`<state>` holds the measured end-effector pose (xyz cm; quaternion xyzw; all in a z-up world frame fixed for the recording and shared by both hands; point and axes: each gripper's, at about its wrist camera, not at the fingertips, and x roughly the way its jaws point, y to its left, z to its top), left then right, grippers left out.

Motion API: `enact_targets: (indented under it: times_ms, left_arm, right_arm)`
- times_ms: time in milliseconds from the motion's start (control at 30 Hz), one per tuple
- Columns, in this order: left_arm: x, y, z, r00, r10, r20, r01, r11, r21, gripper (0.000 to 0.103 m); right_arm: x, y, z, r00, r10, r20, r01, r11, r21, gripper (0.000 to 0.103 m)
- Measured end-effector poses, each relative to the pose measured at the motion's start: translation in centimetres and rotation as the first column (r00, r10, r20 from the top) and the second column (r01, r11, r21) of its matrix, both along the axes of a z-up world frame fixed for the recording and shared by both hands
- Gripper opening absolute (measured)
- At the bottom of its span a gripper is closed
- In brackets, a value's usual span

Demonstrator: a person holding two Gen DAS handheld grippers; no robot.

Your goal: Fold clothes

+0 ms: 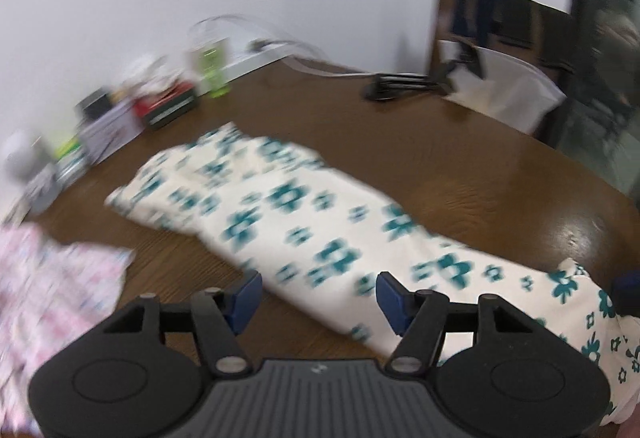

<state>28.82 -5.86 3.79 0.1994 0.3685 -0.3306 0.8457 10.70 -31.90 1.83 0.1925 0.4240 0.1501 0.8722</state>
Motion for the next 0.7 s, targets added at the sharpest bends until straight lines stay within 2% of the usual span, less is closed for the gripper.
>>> enact_targets:
  times_ms: [67,133,167,267,367,400,500,633,700]
  left_arm:
    - [0.4,-1.7,-1.4,0.999,-0.044,-0.023,0.045,0.998,0.042,0.06]
    - [0.8,-3.3,-2.7,0.996,-0.081,-0.047,0.084,0.993,0.081,0.052]
    - [1.2,-3.8,-3.3,0.996,-0.074,-0.057,0.079,0.993,0.091,0.052]
    - [2.3,-4.4,-4.1,0.997,-0.043,-0.069,0.047,0.997,0.06,0.053]
    - [2.6,-4.5,-4.4,0.997,-0.008,-0.083,0.012,0.999,0.052,0.055]
    - [2.4,-4.5,-4.4,0.996,-0.002,-0.086,0.007,0.998,0.055,0.055]
    - [1.2,-5.0,-4.2,0.993,0.012,-0.116,-0.005,0.998,0.06,0.055]
    - [-1.6,-6.5,-4.1,0.992,-0.009,-0.123,0.015,0.998,0.054,0.056]
    - [-3.6,-7.3,-4.2,0.993,-0.029,-0.116,0.034,0.998,0.047,0.056]
  right_arm:
    - [-0.4,1.2,1.3,0.997,0.018,0.08,-0.015,0.999,-0.044,0.039]
    - [-0.9,3.8,1.8,0.985,0.098,0.144,-0.083,0.99,-0.11,0.039]
    - [-0.9,5.3,1.5,0.976,0.146,0.161,-0.122,0.981,-0.154,0.04]
    - [-0.3,9.7,0.2,0.948,0.255,0.191,-0.184,0.928,-0.324,0.04]
    - [0.2,11.4,-1.7,0.94,0.306,0.154,-0.199,0.854,-0.481,0.039]
    - [0.3,11.2,-2.1,0.938,0.317,0.141,-0.208,0.84,-0.501,0.039]
    - [0.7,9.1,-2.0,0.944,0.312,0.106,-0.224,0.843,-0.49,0.039]
    - [0.6,4.2,-1.7,0.948,0.315,0.036,-0.262,0.843,-0.469,0.039]
    - [0.7,1.5,-1.6,0.941,0.337,0.005,-0.295,0.831,-0.471,0.04]
